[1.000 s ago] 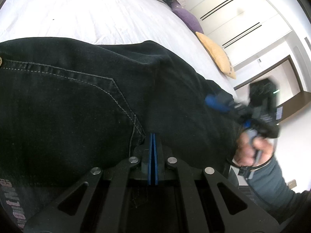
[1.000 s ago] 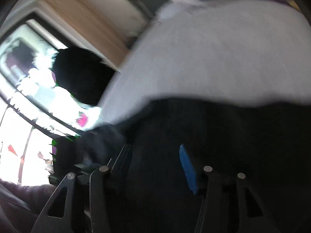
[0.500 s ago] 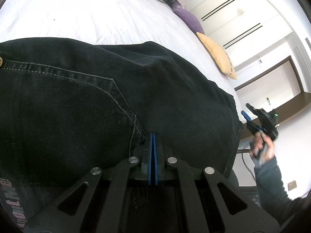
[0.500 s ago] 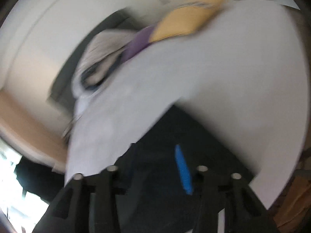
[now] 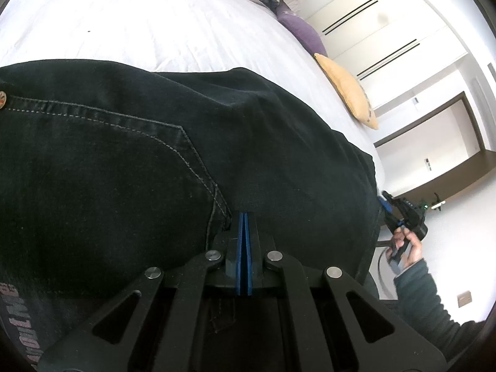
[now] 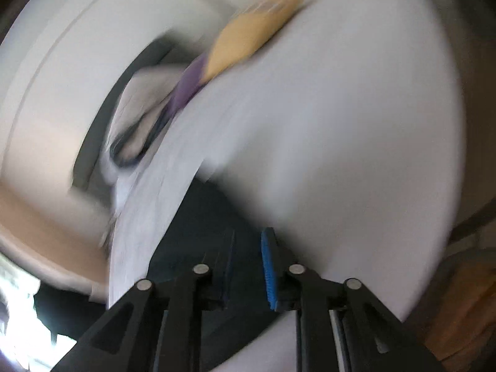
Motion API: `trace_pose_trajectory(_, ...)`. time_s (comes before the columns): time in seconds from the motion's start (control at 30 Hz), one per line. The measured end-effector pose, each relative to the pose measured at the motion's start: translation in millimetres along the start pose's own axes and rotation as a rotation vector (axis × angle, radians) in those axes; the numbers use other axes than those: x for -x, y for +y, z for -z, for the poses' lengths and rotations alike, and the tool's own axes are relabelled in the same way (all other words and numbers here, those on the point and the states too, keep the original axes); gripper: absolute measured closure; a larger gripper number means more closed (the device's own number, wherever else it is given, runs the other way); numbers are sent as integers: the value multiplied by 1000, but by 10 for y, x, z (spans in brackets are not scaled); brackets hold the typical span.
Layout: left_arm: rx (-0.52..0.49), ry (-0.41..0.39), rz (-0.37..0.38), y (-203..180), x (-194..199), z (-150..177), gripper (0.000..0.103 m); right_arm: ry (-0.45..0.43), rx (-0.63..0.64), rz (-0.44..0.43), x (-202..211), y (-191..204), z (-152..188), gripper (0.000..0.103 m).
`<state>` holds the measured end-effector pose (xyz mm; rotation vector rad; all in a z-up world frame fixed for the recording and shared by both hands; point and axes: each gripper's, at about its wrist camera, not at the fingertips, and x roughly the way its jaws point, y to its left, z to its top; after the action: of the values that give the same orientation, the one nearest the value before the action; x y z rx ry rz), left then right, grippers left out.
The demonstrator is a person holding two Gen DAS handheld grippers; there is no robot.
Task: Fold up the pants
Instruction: 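Open the right gripper and release the leg end onto the jeans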
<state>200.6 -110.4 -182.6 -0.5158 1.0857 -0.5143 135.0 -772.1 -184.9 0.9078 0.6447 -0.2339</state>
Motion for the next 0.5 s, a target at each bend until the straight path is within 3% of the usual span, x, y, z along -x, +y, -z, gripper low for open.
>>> trace_pose_trajectory(0.03, 0, 1, -1, -4, -9, 6, 102, -45, -30, 59, 101, -79, -103, 44)
trace_pose_trajectory(0.07, -3, 1, -6, -11, -7, 4, 102, -94, -53, 39, 239, -147, -197, 44)
trace_pose_trajectory(0.13, -13, 5, -36, -75, 10, -2, 102, -101, -69, -77, 427, -98, -150, 44)
trace_pose_trajectory(0.2, -17, 18, -52, -203, 29, -34, 102, -30, -3, -162, 486, 156, 89, 44)
trace_pose_trajectory(0.23, -21, 22, -17, -294, 41, -52, 102, 15, 23, -228, 493, 319, 264, 44)
trace_pose_trajectory(0.33, -158, 11, 40, -772, 32, -103, 102, 125, 102, -375, 330, 728, 634, 44)
trace_pose_trajectory(0.4, -213, 32, 43, -925, -77, -123, 102, 224, 155, -395, 73, 997, 919, 44)
trace_pose_trajectory(0.43, -213, 46, 27, -928, -152, -133, 102, 250, 166, -382, -50, 1158, 1048, 44)
trace_pose_trajectory(0.5, -160, 67, -11, -749, -268, -147, 102, 323, 171, -345, -305, 1124, 1124, 48)
